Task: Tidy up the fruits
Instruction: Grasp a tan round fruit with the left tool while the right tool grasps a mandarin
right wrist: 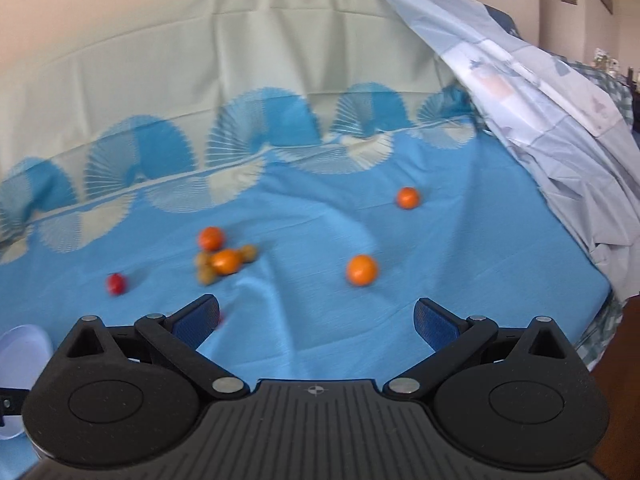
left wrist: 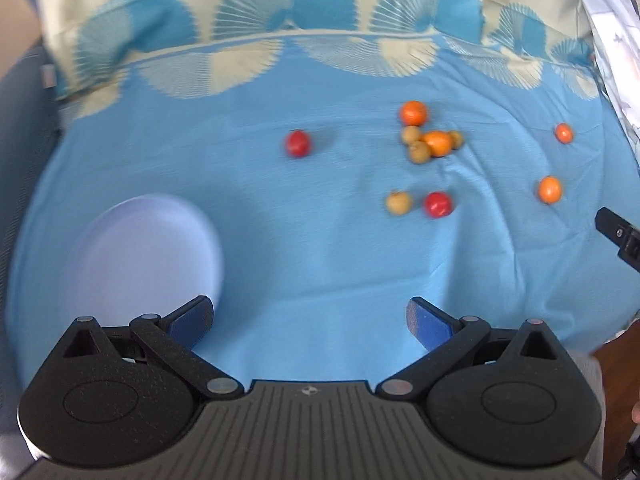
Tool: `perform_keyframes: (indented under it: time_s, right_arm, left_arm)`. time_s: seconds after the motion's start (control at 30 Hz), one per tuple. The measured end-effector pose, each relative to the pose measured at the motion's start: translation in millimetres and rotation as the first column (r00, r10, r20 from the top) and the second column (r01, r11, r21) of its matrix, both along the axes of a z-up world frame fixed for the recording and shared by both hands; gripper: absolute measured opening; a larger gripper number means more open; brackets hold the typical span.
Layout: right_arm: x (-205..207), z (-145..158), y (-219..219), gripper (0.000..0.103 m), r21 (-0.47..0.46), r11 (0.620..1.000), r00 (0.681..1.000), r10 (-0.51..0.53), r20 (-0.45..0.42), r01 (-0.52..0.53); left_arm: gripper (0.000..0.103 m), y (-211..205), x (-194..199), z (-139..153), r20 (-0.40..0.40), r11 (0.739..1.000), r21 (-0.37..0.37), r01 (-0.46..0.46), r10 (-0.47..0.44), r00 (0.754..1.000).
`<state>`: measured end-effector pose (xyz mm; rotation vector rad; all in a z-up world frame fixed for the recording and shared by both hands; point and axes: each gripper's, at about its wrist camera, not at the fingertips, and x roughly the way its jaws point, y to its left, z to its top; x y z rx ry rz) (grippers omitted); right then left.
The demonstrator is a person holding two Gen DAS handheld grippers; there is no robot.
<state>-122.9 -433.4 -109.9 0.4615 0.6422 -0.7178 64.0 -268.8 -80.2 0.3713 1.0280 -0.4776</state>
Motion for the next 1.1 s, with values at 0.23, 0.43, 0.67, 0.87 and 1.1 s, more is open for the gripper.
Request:
perform_keyframes:
  time_s: [0.23, 0.43, 0.67, 0.87, 1.1]
  right_arm:
    - [62, -82, -73, 0.102, -0.002, 1.0, 0.99, 0.008, -0.143, -0.008]
    - [96, -131, -114, 0.102, 0.098, 0.995, 0.987, 0.026, -0.16, -0.011]
    - [100, -145, -118, 0.071, 0.087, 0.996, 0.986, 0.025, -0.164, -0.01]
    - [89, -128, -114, 0.038, 0.094, 0.995, 0.988, -0.007, -0.153, 0.021]
    - [69, -51, -64, 0.039, 0.033, 0.997, 0.997, 0.073, -0.021, -0.072]
  left_arm:
    - [0.103, -74, 46, -71, -0.012, 0.993, 0.104, 0.047, -0.046, 0.999]
    - [0.103, -104, 76, -108, -0.039, 0.987, 0.125, 0.099, -0.095, 0.995]
    - [0.026, -111, 82, -108, -0.079, 0.99, 0.022, 0.137, -0.134, 0.988]
    - [0.027, -103, 70, -87, -0.052, 0.993, -0.021, 0.112, -0.113, 0.992]
    - [0.027, -48, 42, -18, -0.03, 0.997, -0.06, 0.038, -0.039, 0.999]
